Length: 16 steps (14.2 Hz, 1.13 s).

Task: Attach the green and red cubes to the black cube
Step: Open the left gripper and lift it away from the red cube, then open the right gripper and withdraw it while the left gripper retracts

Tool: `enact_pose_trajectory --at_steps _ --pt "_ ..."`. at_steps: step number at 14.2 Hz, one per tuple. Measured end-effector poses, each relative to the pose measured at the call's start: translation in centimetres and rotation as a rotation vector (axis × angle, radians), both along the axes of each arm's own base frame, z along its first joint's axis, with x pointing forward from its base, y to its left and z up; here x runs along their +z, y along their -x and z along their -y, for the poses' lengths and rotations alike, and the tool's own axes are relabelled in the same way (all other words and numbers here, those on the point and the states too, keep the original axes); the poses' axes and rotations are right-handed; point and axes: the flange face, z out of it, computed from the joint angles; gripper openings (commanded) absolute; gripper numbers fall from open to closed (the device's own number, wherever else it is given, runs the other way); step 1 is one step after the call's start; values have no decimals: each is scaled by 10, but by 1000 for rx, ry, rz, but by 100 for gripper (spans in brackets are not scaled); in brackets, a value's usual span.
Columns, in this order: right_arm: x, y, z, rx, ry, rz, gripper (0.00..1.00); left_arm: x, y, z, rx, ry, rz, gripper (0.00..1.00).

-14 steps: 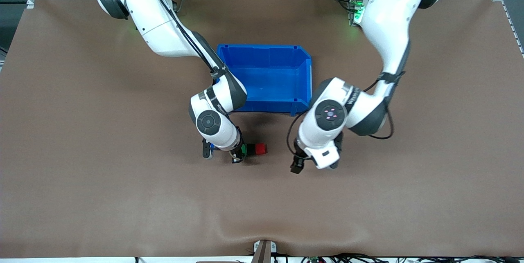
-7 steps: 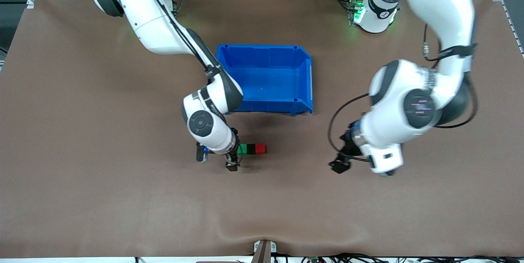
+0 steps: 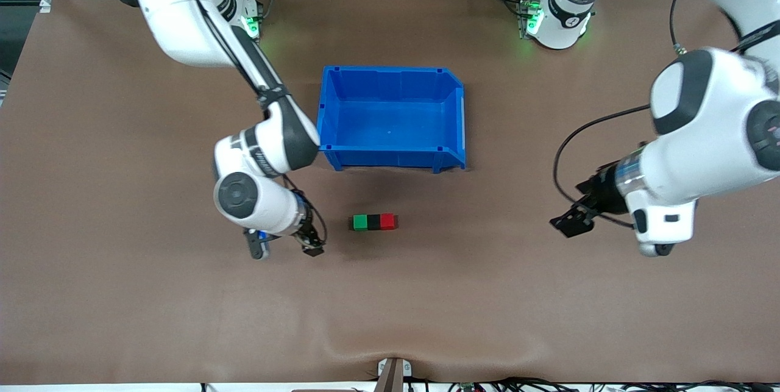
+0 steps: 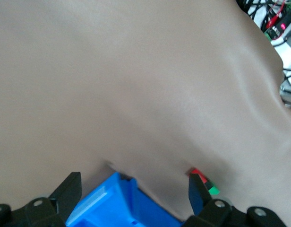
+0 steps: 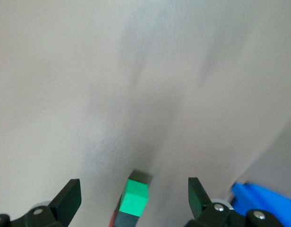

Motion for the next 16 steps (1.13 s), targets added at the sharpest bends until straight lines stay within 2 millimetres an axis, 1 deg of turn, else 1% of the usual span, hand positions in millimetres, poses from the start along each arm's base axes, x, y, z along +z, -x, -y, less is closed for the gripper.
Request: enact_pose_trajectory --at_steps 3,5,7,9,10,11,12,13,16 --pt "32 -3 36 128 -17 23 100 29 14 -14 -89 -35 11 100" --pt "51 4 59 204 -27 36 100 44 24 -18 -171 -66 20 100" --pt "66 18 74 282 -35 38 100 53 30 -25 -256 -83 27 100" --pt "76 37 81 345 -42 33 100 59 28 -46 -368 -126 48 100" --pt "86 45 85 377 -46 37 100 61 27 -58 -419 -157 56 100" --pt "97 53 95 420 -50 34 100 65 27 -67 -452 -178 62 100" --pt "111 59 112 473 -59 32 100 69 29 -70 -468 -190 64 100" --pt "126 62 137 526 -70 36 100 74 32 -71 -475 -197 65 100" --pt "174 73 227 647 -100 82 100 87 42 -71 -487 -202 60 100"
